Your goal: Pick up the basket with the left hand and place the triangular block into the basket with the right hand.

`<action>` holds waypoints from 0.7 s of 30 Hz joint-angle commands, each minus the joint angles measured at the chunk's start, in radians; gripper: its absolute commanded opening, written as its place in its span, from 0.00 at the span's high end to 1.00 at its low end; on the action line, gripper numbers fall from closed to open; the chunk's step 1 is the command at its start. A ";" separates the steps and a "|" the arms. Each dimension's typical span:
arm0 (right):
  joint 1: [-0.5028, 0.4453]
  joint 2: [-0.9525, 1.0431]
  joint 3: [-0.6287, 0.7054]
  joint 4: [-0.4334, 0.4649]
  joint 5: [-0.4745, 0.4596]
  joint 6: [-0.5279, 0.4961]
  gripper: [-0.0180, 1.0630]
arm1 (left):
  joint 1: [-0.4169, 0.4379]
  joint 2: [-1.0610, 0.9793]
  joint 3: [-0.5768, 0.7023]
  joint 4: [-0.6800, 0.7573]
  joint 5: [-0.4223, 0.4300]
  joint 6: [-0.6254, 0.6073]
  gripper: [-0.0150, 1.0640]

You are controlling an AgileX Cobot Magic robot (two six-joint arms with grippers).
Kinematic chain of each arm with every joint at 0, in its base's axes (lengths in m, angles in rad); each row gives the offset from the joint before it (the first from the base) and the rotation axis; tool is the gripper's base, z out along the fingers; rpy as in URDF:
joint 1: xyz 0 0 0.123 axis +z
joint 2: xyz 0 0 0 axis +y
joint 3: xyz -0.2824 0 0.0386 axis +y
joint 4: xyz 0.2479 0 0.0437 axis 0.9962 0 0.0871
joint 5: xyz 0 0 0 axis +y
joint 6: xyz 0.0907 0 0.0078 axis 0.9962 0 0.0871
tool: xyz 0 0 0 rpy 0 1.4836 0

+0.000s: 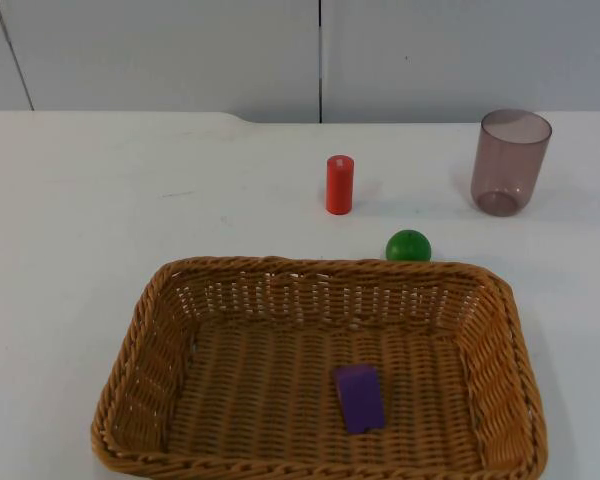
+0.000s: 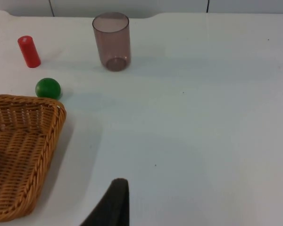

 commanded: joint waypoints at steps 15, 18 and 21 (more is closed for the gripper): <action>0.005 -0.002 0.003 -0.005 -0.002 0.000 0.01 | -0.006 -0.003 0.003 0.000 0.004 0.012 0.01; 0.005 -0.002 0.003 -0.005 -0.002 0.000 0.01 | -0.006 -0.003 0.003 -0.003 0.004 0.021 0.01; 0.005 -0.002 0.003 -0.005 -0.002 -0.008 0.01 | -0.006 -0.003 0.003 -0.003 0.004 0.021 0.01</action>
